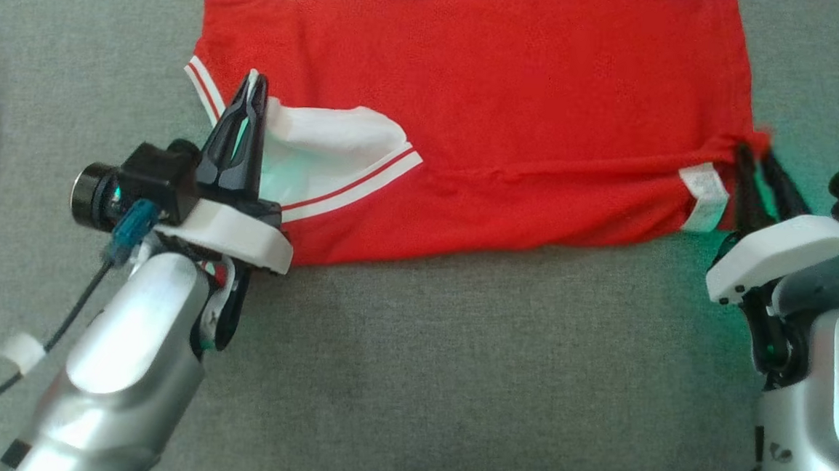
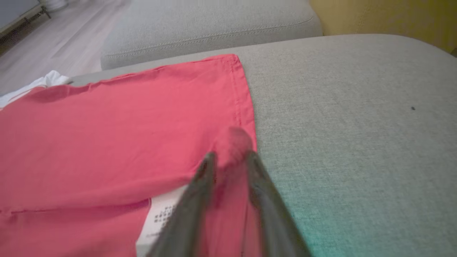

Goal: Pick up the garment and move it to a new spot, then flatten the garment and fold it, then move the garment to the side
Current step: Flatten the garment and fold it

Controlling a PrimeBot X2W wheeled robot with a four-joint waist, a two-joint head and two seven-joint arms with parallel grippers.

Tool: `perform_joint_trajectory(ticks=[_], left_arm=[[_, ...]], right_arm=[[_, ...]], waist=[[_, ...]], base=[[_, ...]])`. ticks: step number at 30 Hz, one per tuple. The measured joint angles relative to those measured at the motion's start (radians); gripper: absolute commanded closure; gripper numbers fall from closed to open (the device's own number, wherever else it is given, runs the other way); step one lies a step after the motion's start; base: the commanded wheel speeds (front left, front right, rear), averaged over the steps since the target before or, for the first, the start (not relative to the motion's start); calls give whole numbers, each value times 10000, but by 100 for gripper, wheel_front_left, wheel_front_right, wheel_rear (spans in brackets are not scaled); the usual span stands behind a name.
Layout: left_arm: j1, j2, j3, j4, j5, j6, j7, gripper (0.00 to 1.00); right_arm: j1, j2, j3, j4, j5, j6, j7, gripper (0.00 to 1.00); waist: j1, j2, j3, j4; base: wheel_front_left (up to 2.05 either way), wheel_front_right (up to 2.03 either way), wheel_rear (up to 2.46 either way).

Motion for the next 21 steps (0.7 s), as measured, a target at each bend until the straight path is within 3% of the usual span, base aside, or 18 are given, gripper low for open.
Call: perform_joint_trajectory(ticks=[1,2,3,4,14,21], left_arm=[[1,-38,6,21,6,0,-251,66],[1,-86,25,21,25,0,-491,51],[0,-130,25,21,56,0,-663,11],[0,-171,27,19,138,-2,-792,0],[522,-374,399,-470,201,-67,-1060,0],[2836,-215,736,-788,-646,249,-685,0]], right_arm=[[-6,0,-8,48,79,0,-180,0],[-6,0,-31,98,123,0,-345,0],[-2,0,-63,140,128,0,-499,0],[6,0,-119,148,150,0,-677,0],[782,-4,-412,-407,326,0,-1620,0],[1954,-2,-579,-681,328,0,-1697,0]], waist=[[0,0,-17,17],[0,0,-37,37],[0,0,-61,58],[0,0,-92,84],[-1,0,-561,223],[-3,0,-1299,362]], base=[[0,0,0],[0,0,0],[0,0,0],[0,0,0],[0,0,0],[0,0,0]])
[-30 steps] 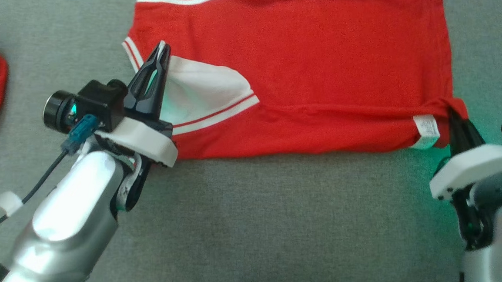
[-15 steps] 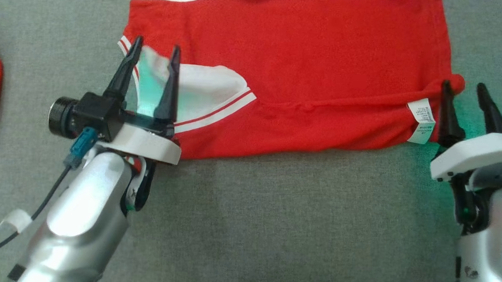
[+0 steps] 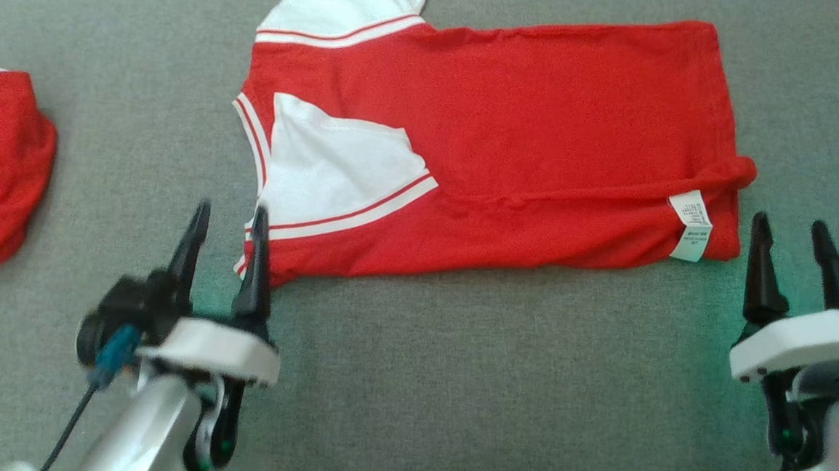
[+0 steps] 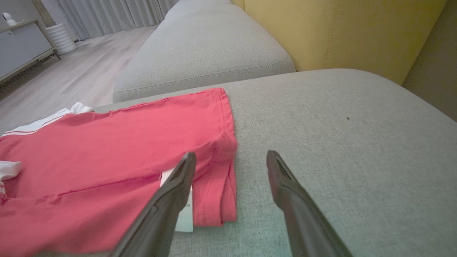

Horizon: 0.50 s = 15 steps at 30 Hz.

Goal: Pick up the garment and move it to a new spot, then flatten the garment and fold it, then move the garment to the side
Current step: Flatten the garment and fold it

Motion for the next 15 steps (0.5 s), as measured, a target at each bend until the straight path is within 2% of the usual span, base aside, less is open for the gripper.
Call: perform_joint_trajectory(ticks=[5,8,15], left_arm=[[991,-111,293,54,-1001,88,527,0],[1162,-493,410,282,-1705,-71,830,0],[980,-713,535,807,-2190,-236,1168,0]], right_arm=[[307,2,104,13,2,0,8,0],[351,2,219,105,0,0,84,0],[333,2,293,290,-2,0,167,0]], waist=[[0,0,-212,25],[0,0,-193,-42],[1,0,86,-176]], base=[[0,0,0],[0,0,0],[0,0,0]])
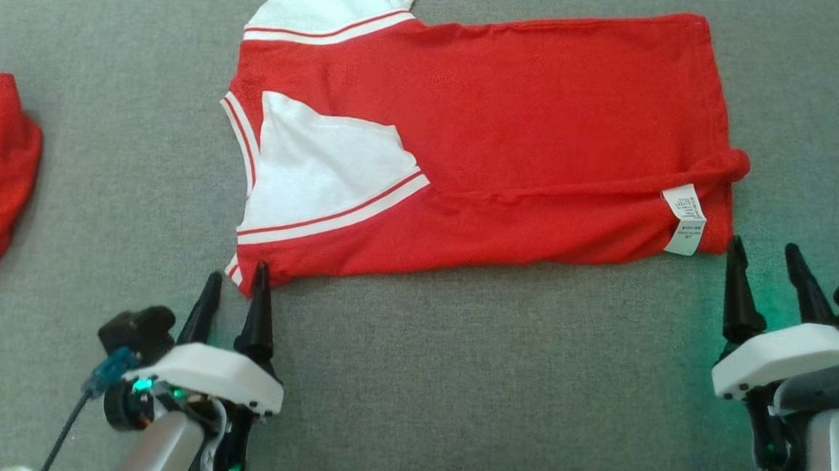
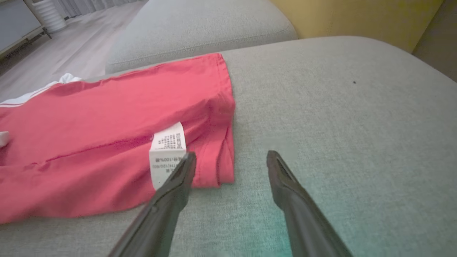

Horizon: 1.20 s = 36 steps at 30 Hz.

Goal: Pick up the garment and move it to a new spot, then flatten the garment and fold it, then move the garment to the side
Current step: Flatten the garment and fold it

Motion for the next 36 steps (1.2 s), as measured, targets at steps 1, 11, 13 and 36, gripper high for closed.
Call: perform_joint_trajectory(ticks=[1,11,13,36], left_arm=[[-97,-31,2,81,-48,-12,13,0],[-522,-259,-109,326,-132,-437,-198,100],[-524,-253,-144,320,-102,-437,-288,100],[-167,612,-176,-2541,433,-67,-362,100]], right_arm=[[-5,0,23,77,0,0,17,0],[-535,0,240,1430,92,0,-29,0],[-755,0,247,1732,138,0,-90,0],[-953,-2,-529,1158,92,0,228,100]], waist=[[0,0,46,-14],[2,0,191,102],[1,0,155,169],[1,0,-870,478]], base=[[0,0,0],[0,0,0],[0,0,0],[0,0,0]])
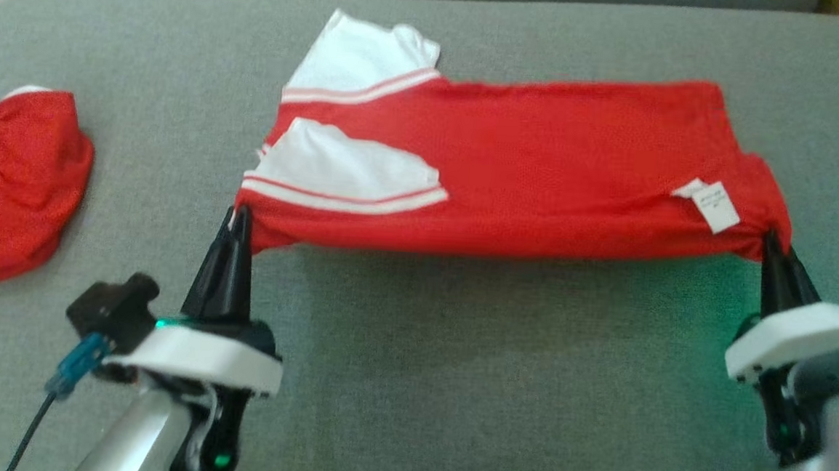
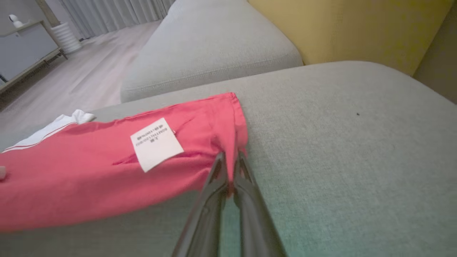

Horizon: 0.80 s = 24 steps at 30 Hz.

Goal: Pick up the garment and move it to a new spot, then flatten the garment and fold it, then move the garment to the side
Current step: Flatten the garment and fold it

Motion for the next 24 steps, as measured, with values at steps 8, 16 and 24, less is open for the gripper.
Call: perform_joint_trajectory(ticks=[8,16,24], left_arm=[[2325,966,-157,-2171,52,842,1032,100],[3520,1020,-408,-1802,-198,1124,1164,100],[3389,1143,-426,-1018,-31,930,917,0]], right_arm=[[2350,10,10,-2612,324,0,1432,100],[3552,48,-180,-1987,782,0,1632,53],[3457,56,-240,-1455,786,0,1080,0]], waist=[[-1,0,-430,-166],[-1,0,-417,-269],[0,0,-328,-469]], base=[[0,0,0],[0,0,0],[0,0,0]])
